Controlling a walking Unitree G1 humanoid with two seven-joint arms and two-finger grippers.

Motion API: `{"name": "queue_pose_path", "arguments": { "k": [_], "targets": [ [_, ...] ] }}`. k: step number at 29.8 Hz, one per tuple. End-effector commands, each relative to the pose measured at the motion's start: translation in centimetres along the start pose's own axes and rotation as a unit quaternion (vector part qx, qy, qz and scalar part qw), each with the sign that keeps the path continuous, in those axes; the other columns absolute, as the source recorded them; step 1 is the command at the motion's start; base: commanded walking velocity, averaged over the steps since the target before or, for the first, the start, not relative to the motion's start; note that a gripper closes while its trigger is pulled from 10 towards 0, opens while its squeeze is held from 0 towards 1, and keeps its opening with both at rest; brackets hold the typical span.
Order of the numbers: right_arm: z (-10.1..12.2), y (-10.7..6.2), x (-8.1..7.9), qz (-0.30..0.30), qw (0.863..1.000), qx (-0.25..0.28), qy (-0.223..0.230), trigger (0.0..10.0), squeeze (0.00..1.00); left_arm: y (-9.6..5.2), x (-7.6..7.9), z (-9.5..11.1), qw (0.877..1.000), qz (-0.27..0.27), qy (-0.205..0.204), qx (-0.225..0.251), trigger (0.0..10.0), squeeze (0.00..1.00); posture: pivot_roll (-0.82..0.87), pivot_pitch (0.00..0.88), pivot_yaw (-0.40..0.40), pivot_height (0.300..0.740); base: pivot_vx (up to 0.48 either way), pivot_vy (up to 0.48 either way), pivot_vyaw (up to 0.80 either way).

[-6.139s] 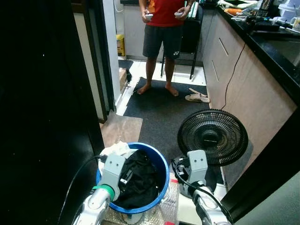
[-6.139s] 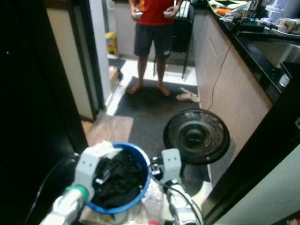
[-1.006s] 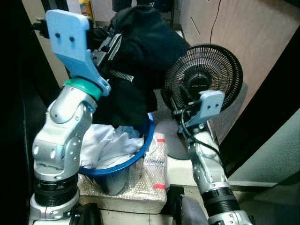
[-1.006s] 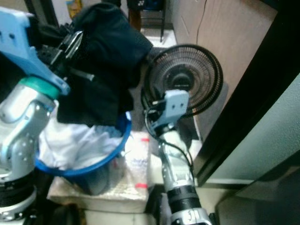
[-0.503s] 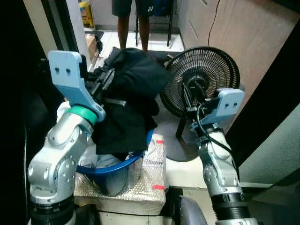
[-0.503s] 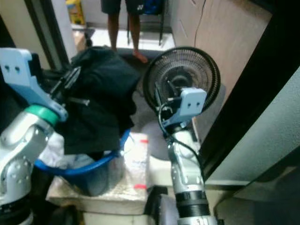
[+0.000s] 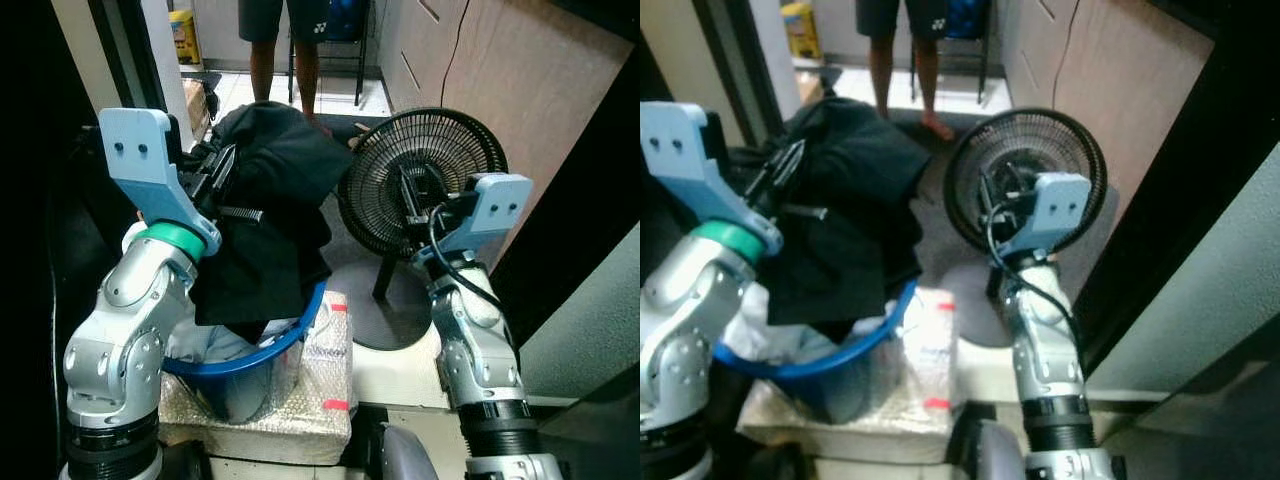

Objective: Clothes washing

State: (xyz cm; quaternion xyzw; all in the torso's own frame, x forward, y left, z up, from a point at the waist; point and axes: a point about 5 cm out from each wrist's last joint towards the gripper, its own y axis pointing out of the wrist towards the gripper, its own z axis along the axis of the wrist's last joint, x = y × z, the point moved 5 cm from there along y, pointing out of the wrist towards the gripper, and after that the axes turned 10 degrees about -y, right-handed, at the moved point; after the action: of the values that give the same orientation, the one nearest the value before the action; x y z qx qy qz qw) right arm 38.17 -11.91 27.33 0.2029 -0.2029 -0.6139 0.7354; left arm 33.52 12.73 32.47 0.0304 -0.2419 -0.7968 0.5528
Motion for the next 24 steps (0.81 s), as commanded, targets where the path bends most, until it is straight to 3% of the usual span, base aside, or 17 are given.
{"name": "queue_pose_path", "arguments": {
  "k": [1, 24],
  "targets": [
    [0.24, 0.07, -0.04, -0.001, 1.000, 0.001, 0.001, 10.0, 0.00, 0.10, 0.17, 0.48, 1.000, -0.002, 0.008, 0.013, 10.0, 0.00, 0.07, 0.021, -0.018, 0.578, 0.000, 0.000, 0.00],
    [0.37, -0.04, 0.05, -0.003, 1.000, -0.002, 0.000, 10.0, 0.00, 0.20, 0.44, 0.26, 1.000, -0.007, 0.005, 0.014, 10.0, 0.00, 0.07, 0.031, -0.015, 0.656, 0.000, 0.000, 0.00]
  ]
}}
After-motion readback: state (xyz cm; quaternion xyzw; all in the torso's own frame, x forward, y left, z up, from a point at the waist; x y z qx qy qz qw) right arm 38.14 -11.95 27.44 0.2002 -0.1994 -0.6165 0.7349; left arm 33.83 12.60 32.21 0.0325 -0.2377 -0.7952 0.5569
